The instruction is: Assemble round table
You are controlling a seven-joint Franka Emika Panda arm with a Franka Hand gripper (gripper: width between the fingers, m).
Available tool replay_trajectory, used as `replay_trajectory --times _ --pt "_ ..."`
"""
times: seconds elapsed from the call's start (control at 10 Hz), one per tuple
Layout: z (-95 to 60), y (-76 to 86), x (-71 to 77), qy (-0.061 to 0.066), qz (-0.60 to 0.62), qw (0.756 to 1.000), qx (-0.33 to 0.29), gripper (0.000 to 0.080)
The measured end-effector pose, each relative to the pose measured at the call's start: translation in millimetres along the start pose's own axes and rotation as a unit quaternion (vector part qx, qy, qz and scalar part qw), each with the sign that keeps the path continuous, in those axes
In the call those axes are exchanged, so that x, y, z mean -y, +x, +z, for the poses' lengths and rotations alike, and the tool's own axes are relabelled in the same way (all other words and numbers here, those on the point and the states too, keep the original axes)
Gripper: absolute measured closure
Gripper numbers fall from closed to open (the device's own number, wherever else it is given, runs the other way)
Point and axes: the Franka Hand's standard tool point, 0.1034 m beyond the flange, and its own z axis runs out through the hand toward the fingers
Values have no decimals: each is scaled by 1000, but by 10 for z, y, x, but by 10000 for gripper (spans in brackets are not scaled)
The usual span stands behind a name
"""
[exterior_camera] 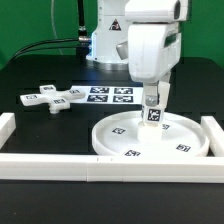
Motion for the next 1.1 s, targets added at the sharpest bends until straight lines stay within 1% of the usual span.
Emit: replay_trajectory --times 0.2,0.3,0.4,0.5,0.6,1.0,1.1 --pt "2 -37 -12 -1 -57 998 3 151" --pt "4 -49 -13 0 -56 998 4 175" --pt "9 -64 -13 1 -54 999 4 175" --pt "15 -67 3 4 -53 999 5 349" --pt "22 -73 17 7 -53 999 6 381" --pt "24 -75 19 7 -47 999 6 381" --pt "26 -73 27 8 1 1000 4 381"
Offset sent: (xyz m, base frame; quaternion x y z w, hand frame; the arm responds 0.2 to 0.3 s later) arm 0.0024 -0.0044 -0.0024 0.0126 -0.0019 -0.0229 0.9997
